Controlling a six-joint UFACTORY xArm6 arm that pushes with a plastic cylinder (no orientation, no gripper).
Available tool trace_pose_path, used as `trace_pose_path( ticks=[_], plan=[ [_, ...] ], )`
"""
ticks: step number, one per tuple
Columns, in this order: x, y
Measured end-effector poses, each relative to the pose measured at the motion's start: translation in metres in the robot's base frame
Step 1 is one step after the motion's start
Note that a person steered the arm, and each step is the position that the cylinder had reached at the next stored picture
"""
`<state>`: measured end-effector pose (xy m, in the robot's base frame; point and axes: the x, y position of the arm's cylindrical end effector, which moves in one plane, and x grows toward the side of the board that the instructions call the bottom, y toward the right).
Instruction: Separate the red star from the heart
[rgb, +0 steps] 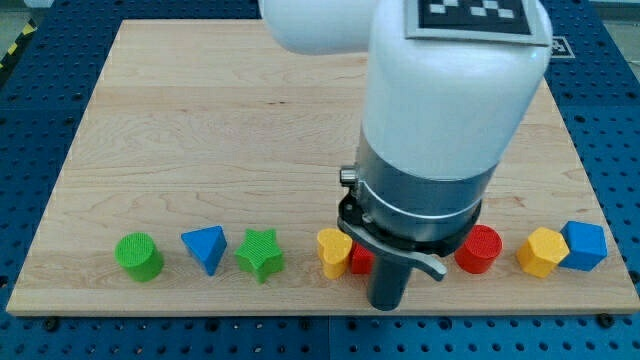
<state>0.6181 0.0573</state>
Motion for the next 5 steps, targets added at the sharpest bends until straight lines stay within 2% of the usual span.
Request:
trace_pose_path(
  ticks=[3,5],
  plan=[
    [-0.010,0.008],
    [-0.044,-0.033]
  ],
)
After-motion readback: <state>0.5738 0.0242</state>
